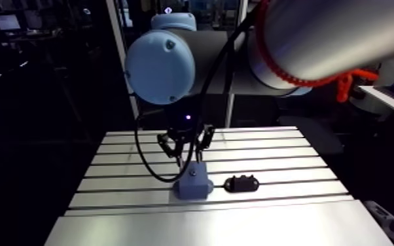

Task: Pick up the M10 bolt and insert it into the hex recess until seated.

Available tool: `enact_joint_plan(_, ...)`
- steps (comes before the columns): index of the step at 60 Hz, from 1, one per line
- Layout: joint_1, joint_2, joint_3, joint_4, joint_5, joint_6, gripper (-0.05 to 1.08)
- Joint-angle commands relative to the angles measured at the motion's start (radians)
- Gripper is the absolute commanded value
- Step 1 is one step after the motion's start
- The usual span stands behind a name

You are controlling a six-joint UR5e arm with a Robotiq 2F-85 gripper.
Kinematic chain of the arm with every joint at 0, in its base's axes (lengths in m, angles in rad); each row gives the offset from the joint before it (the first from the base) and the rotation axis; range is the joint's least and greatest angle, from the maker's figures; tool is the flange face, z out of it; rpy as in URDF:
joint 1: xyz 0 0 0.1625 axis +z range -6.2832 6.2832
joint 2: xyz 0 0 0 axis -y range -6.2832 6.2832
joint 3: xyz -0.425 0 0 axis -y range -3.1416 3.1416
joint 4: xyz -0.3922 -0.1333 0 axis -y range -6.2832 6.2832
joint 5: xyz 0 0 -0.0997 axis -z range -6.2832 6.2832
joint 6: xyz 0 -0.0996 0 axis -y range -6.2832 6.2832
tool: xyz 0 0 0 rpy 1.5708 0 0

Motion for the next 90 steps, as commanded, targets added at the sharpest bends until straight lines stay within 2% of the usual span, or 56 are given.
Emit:
enact_joint_plan(1, -0.002, 0.007, -0.003, 0.000, 0.001, -0.021, 0.49)
enact_joint_plan(37, -0.007, 0.016, 0.010, -0.021, 0.001, -0.013, 0.51)
enact_joint_plan(68, -0.009, 0.018, 0.023, -0.051, 0.009, -0.002, 0.51)
enact_joint_plan(90, -0.009, 0.024, 0.020, -0.052, 0.006, 0.028, 0.52)
